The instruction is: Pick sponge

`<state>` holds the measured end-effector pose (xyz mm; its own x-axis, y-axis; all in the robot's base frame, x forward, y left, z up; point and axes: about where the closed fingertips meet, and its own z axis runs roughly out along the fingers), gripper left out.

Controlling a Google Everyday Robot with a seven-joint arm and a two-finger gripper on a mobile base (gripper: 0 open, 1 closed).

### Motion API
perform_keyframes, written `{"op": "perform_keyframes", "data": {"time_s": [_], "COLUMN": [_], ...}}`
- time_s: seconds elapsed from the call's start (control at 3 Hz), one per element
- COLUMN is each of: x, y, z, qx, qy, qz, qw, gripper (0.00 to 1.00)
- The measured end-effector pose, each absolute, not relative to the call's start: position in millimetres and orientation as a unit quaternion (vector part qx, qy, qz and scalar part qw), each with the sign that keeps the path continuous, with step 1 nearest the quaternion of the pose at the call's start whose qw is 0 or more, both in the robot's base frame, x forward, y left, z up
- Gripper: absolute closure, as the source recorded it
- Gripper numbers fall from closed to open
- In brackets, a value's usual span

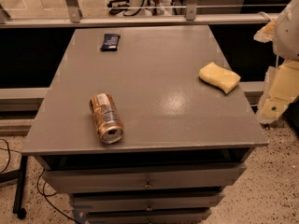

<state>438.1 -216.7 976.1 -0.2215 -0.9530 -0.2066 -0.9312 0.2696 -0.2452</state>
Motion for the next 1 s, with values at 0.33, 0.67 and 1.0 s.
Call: {"op": "perform_keyframes", "data": {"time_s": [0.33, 0.67, 1.0], "x": [438, 451, 486], "y": [-217, -219, -231], "z": [976, 971, 955], "qx": [-0.603, -0.597, -0.575], "qy": [0.781, 0.784, 0.796], "qz": [-0.034, -0.037, -0.038], "qw": [0.159, 0.167, 0.184], "gripper": [0.0, 0.0, 0.0]}}
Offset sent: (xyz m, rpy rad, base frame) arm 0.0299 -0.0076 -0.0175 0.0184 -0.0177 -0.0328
